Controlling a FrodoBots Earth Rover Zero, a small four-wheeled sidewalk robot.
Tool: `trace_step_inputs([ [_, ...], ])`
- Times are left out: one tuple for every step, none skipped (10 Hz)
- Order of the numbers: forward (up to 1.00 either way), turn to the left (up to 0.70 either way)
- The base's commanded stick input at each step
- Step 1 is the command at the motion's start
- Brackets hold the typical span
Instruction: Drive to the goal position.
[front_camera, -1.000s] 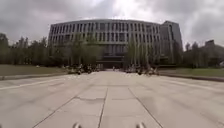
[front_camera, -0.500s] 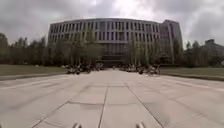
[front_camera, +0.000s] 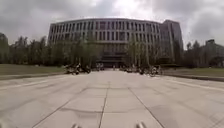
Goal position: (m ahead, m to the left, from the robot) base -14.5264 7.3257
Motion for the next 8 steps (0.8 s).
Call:
trace_step_inputs([
  [0.6,0.0],
  [0.6,0.0],
  [0.6,0.0],
  [0.6,0.0],
  [0.6,0.0],
  [0.6,0.0],
  [0.6,0.0],
  [0.6,0.0],
])
